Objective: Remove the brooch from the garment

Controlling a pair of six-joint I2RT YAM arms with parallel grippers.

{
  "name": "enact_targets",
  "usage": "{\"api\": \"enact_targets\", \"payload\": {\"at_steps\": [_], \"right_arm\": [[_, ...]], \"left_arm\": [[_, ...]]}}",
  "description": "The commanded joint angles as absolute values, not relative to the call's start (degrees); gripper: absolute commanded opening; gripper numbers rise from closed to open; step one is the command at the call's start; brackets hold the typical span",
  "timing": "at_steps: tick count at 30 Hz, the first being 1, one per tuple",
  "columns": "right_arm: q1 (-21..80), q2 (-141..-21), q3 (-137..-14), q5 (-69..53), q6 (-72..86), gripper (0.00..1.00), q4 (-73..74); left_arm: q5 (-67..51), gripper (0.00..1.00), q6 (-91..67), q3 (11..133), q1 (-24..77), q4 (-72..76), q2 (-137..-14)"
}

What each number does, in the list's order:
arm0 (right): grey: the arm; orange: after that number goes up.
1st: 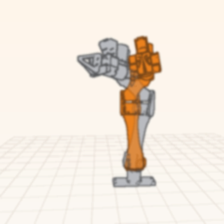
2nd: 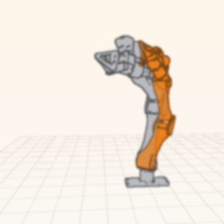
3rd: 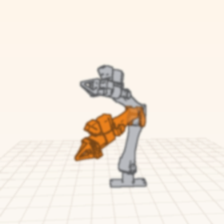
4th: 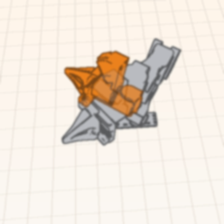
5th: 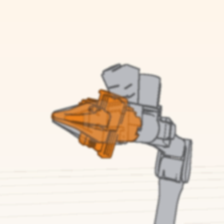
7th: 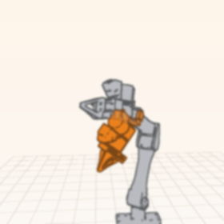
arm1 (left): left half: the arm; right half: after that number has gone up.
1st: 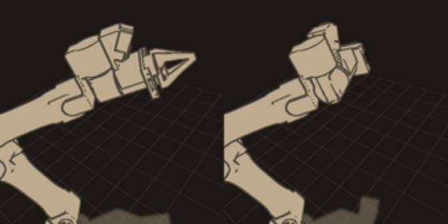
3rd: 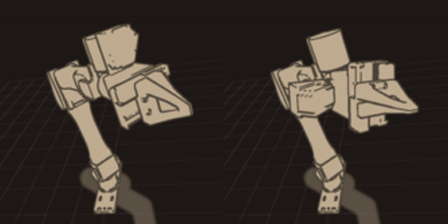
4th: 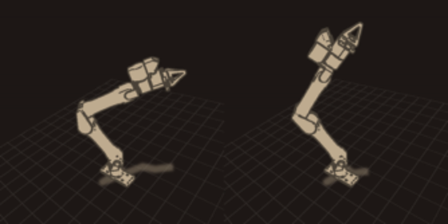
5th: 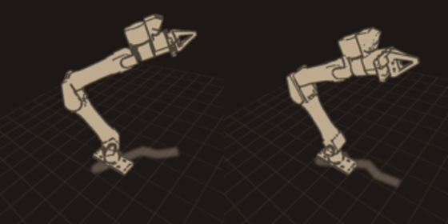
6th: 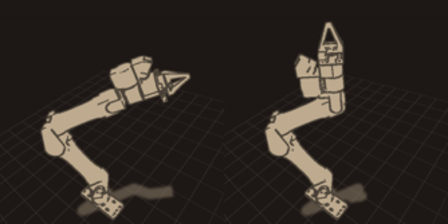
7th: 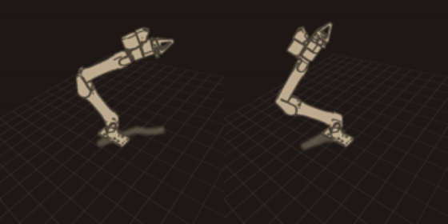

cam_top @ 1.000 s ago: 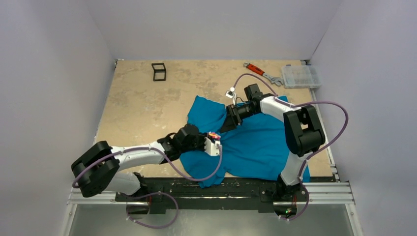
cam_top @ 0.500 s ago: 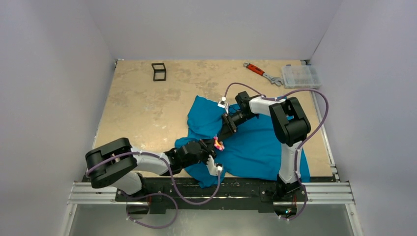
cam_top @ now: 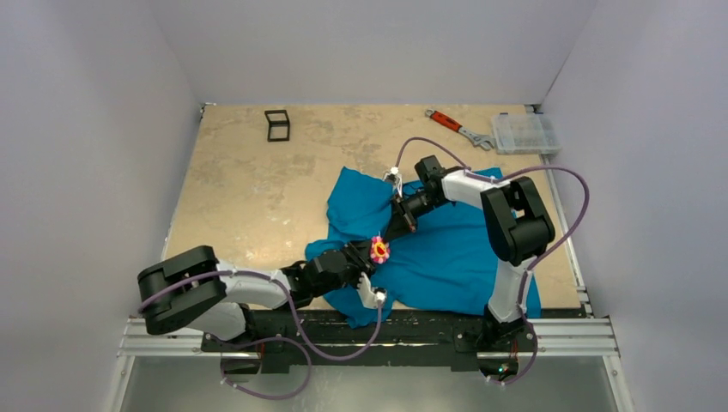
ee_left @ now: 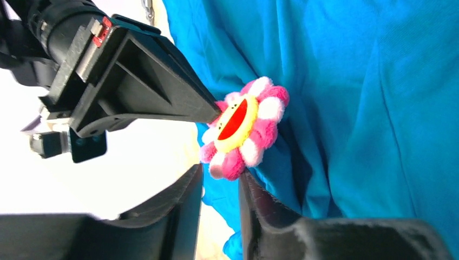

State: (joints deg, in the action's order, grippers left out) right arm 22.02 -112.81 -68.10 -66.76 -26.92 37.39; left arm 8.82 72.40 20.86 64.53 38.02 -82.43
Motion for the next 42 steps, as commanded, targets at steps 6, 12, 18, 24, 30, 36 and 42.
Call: {"api": "enact_targets", "payload": {"at_steps": [6,12,18,24,30,36,42], "right_arm": [[22.2,-98.2,-59.4,-57.7,-14.5,0.00,13.6],[24.7,-92.9,-55.4,-51.2,-18.0,0.00,6.1],[30.0,-86.2,-49.0,-44.4,-23.9,0.00,-3.4],[33.0,-74.4,-38.7,-40.2,-38.6,0.00,-7.4],[37.0,-64.8,-28.4,-35.2,-52.4,0.00,-10.9],[40.2,-61.3,-22.6,-33.0,-59.3,0.00,-15.4],[41.1,-59.9,-19.0,-33.8,-63.6,0.00,-20.6]], "left_arm": [[-0.8,0.55,47.2,27.6,59.1,4.7,-63.5],[-25.0,0.75,9.7,42.1,38.1,-19.6,-63.1],[-42.0,0.69,-12.7,46.2,26.8,-9.8,-73.4],[-44.9,0.60,-28.9,42.4,22.7,8.4,-81.1],[-51.7,0.51,-32.8,44.1,22.8,16.1,-86.7],[-51.5,0.52,-25.0,42.7,23.6,15.7,-86.3],[-49.9,0.48,-21.6,43.4,26.6,14.1,-87.9]]}}
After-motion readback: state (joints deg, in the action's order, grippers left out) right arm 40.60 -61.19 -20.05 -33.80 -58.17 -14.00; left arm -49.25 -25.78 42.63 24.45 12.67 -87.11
